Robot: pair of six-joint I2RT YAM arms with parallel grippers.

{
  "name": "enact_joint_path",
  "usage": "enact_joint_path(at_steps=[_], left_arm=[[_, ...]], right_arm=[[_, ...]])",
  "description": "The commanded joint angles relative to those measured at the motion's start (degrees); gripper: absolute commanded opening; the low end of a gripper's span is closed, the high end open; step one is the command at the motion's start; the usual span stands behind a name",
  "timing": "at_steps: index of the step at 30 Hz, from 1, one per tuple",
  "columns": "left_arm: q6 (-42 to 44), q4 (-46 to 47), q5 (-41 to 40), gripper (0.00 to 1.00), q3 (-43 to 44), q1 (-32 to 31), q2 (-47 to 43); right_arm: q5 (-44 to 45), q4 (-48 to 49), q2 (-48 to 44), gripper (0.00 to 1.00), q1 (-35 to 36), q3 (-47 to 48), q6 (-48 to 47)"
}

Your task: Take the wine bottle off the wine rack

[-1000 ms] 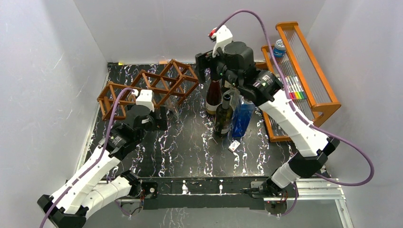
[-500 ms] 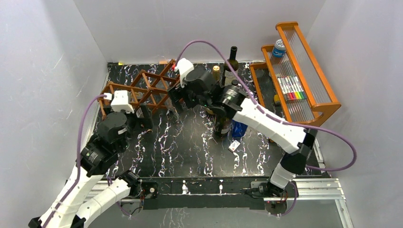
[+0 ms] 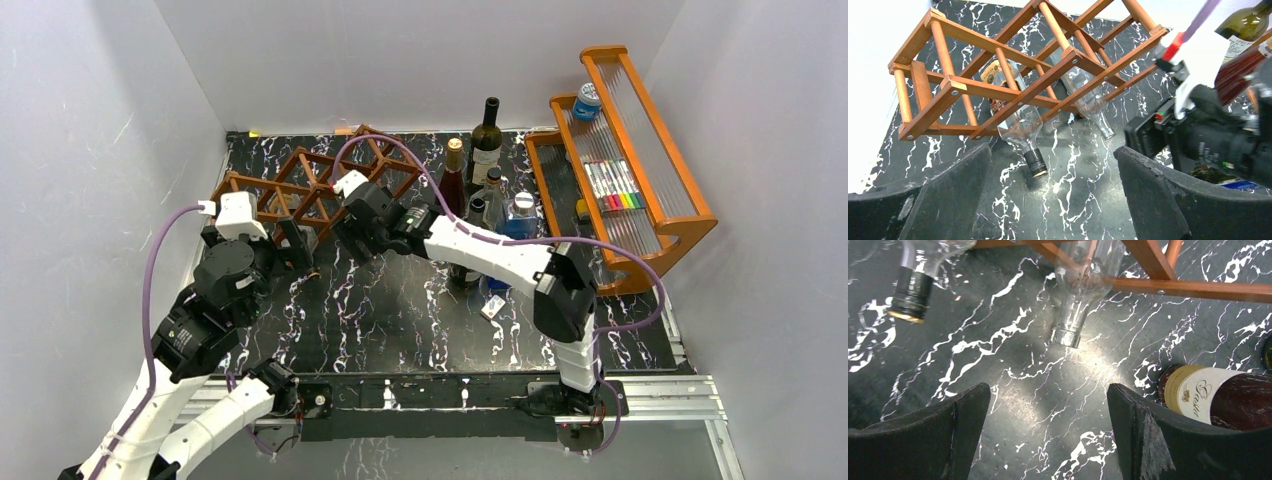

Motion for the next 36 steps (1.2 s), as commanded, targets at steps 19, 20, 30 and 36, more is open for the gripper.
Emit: enact_joint_path(at_steps=[19, 20, 30, 36], left_arm=[[-0.58, -0.86, -0.28, 0.98, 2.98, 0.28, -0.39], [-0.79, -1.20, -0.38, 0.98, 2.94, 0.28, -0.48], [-1.29, -2.69, 0.38, 0.98, 3.95, 0.23, -0.27], [-2.61, -2.53, 2.13, 0.98, 2.90, 0.29, -0.11]], right_arm=[[10.28, 25.10, 17.73, 0.82, -2.41, -0.37, 6.93], [10.32, 25.33, 18.28, 0.81, -2.42, 0.21, 6.59], [10.16, 27.27, 21.53, 0.57, -2.48, 3.42, 4.40], [10.15, 26.05, 19.58, 0.33, -2.34, 2.44, 3.96]])
